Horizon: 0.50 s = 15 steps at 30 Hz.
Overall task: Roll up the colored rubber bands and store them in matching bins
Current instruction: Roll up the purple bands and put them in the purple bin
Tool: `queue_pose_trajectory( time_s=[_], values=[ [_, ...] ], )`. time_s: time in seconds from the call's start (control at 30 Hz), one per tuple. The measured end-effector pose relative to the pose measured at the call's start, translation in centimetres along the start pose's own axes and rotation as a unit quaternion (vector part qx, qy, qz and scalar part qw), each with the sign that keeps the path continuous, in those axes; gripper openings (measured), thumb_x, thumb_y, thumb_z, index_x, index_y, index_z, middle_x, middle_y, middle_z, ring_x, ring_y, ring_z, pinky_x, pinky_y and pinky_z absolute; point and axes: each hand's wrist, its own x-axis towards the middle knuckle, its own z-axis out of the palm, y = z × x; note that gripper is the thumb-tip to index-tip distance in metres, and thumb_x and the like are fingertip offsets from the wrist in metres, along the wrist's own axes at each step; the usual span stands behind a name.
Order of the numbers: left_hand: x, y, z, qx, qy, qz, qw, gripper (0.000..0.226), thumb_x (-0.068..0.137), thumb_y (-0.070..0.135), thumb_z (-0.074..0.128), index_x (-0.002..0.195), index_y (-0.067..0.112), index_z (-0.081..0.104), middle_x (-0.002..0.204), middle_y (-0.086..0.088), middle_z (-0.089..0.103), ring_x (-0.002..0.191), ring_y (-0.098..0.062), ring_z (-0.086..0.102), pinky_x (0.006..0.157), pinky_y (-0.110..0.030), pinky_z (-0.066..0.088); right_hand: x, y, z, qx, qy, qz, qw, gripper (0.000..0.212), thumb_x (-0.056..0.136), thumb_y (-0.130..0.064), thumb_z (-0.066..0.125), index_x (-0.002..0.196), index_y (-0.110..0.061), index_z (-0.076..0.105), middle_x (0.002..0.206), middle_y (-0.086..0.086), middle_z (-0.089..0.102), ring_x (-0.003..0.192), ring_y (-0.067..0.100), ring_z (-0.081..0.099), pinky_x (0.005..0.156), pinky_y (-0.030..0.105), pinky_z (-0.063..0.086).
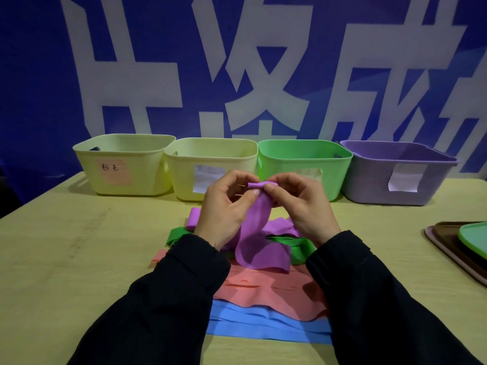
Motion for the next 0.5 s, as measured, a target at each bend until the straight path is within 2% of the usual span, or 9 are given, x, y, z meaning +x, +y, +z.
queue_pose_trajectory(
  time_s=[0.07, 0.13, 0.2, 0.27, 0.3, 0.37, 0.43, 0.5],
  values=[
    [0.0, 0.1, 0.0, 0.008, 0.011, 0.004, 1.000, 0.023, 0.088, 0.007, 0.068, 0.099, 0.027, 0.069, 0.097, 0.006, 0.074, 0.094, -0.010, 0.070, 0.085, -0.024, 0.054, -0.1, 0.0, -0.2, -0.024, 0.034, -0.034, 0.999, 0.010, 0.092, -0.009, 0.070, 0.094, -0.018, 0.071, 0.081, 0.008, 0.073, 0.074, 0.014, 0.067, 0.072, 0.032, 0.057],
    [-0.2, 0.3, -0.1, 0.054, 0.066, 0.046, 0.995, 0.016, 0.088, 0.017, 0.065, 0.101, 0.025, 0.068, 0.098, 0.002, 0.070, 0.088, -0.010, 0.066, 0.078, -0.022, 0.053, -0.2, -0.4, -0.4, -0.062, 0.083, -0.083, 0.991, 0.009, 0.091, -0.008, 0.071, 0.093, -0.016, 0.070, 0.081, -0.002, 0.073, 0.075, 0.011, 0.068, 0.073, 0.029, 0.056],
    [-0.3, 0.5, -0.2, 0.090, 0.092, 0.083, 0.988, 0.005, 0.091, 0.025, 0.064, 0.089, 0.020, 0.067, 0.081, 0.002, 0.064, 0.070, -0.009, 0.059, 0.065, -0.025, 0.049, -0.5, -1.1, -0.5, -0.132, 0.130, -0.155, 0.970, 0.005, 0.090, -0.009, 0.072, 0.094, -0.011, 0.071, 0.084, -0.008, 0.072, 0.076, 0.006, 0.068, 0.073, 0.022, 0.055],
    [-0.5, 0.8, 0.3, 0.054, 0.036, 0.045, 0.997, 0.025, 0.093, 0.040, 0.062, 0.083, 0.018, 0.068, 0.066, 0.003, 0.062, 0.061, -0.010, 0.056, 0.059, -0.030, 0.047, -0.7, -1.4, -0.2, -0.215, 0.150, -0.239, 0.935, 0.006, 0.090, -0.011, 0.074, 0.093, -0.006, 0.072, 0.087, -0.005, 0.073, 0.076, 0.006, 0.067, 0.073, 0.021, 0.055],
    [-0.6, 1.0, 0.5, 0.014, 0.008, 0.008, 1.000, 0.032, 0.092, 0.048, 0.062, 0.086, 0.017, 0.070, 0.066, 0.000, 0.064, 0.062, -0.011, 0.058, 0.061, -0.031, 0.049, -0.8, -1.2, 0.1, -0.251, 0.148, -0.276, 0.916, 0.007, 0.090, -0.012, 0.074, 0.091, -0.005, 0.072, 0.089, -0.001, 0.073, 0.077, 0.009, 0.068, 0.072, 0.025, 0.056],
    [-0.5, 1.2, 0.9, -0.076, 0.000, -0.055, 0.996, 0.040, 0.092, 0.052, 0.066, 0.095, 0.013, 0.072, 0.079, -0.010, 0.072, 0.073, -0.016, 0.065, 0.074, -0.037, 0.056, -0.9, -0.9, 0.7, -0.297, 0.123, -0.324, 0.890, 0.005, 0.091, -0.009, 0.073, 0.090, -0.005, 0.071, 0.093, 0.004, 0.073, 0.081, 0.018, 0.069, 0.070, 0.037, 0.057],
    [-0.2, 1.0, 0.7, -0.133, 0.032, -0.092, 0.986, 0.036, 0.090, 0.044, 0.068, 0.097, 0.010, 0.073, 0.089, -0.011, 0.074, 0.084, -0.020, 0.069, 0.085, -0.044, 0.056, -1.0, -0.5, 1.2, -0.316, 0.085, -0.351, 0.877, 0.003, 0.092, -0.007, 0.071, 0.092, -0.004, 0.071, 0.099, 0.008, 0.072, 0.086, 0.026, 0.070, 0.070, 0.043, 0.056],
    [0.2, 0.8, 0.1, -0.140, 0.047, -0.096, 0.984, 0.024, 0.091, 0.036, 0.065, 0.091, 0.014, 0.074, 0.086, -0.005, 0.073, 0.085, -0.018, 0.069, 0.085, -0.039, 0.057, -1.1, -0.4, 1.6, -0.309, 0.059, -0.343, 0.885, 0.007, 0.092, -0.011, 0.072, 0.094, -0.005, 0.074, 0.103, 0.007, 0.072, 0.092, 0.026, 0.070, 0.076, 0.043, 0.056]
  ],
)
